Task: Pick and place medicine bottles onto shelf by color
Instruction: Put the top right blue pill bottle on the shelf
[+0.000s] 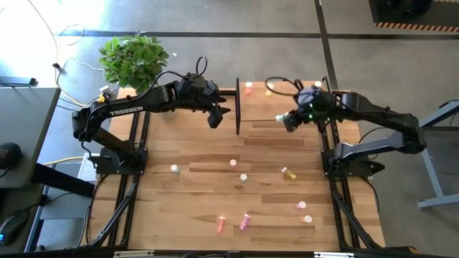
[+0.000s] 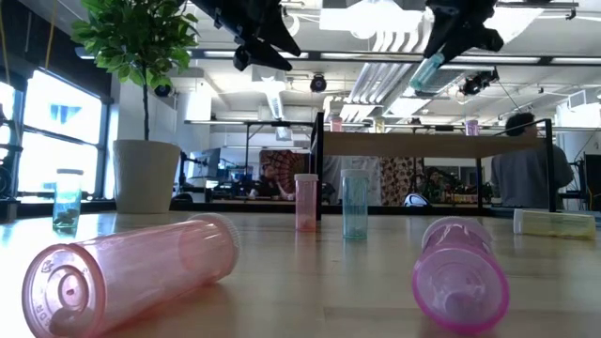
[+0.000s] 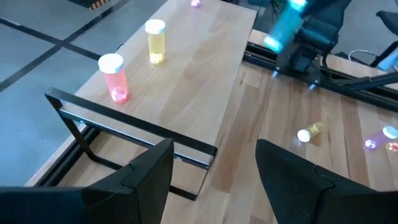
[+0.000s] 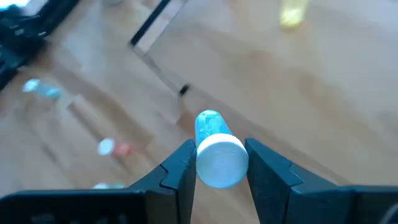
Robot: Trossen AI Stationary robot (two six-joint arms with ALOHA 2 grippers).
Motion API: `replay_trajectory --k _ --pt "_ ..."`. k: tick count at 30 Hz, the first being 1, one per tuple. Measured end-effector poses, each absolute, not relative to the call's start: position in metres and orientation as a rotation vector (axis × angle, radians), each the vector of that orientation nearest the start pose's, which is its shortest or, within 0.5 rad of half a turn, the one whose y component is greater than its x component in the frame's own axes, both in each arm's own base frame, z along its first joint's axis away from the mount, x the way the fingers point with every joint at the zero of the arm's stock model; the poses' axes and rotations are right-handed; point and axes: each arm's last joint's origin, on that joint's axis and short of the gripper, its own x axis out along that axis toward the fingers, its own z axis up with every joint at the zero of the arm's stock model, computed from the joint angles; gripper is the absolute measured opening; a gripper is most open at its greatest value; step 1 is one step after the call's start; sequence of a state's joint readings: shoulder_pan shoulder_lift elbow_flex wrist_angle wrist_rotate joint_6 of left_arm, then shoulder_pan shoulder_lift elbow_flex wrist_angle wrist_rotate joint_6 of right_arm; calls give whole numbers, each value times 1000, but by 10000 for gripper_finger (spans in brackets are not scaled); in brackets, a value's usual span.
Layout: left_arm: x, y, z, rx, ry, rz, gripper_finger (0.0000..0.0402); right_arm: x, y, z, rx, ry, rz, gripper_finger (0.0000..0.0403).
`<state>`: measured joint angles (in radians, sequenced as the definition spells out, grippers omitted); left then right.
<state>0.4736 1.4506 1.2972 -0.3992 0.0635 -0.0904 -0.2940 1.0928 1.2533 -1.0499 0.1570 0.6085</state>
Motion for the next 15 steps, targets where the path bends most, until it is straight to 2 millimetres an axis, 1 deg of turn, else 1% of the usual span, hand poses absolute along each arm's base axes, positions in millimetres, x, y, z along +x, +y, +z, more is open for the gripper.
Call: replay_trajectory --k 8,15 --pt "287 145 337 -176 531 402 216 193 -102 378 558 843 -788 112" --pt "286 144 334 -136 574 387 216 200 -130 387 518 988 -844 112"
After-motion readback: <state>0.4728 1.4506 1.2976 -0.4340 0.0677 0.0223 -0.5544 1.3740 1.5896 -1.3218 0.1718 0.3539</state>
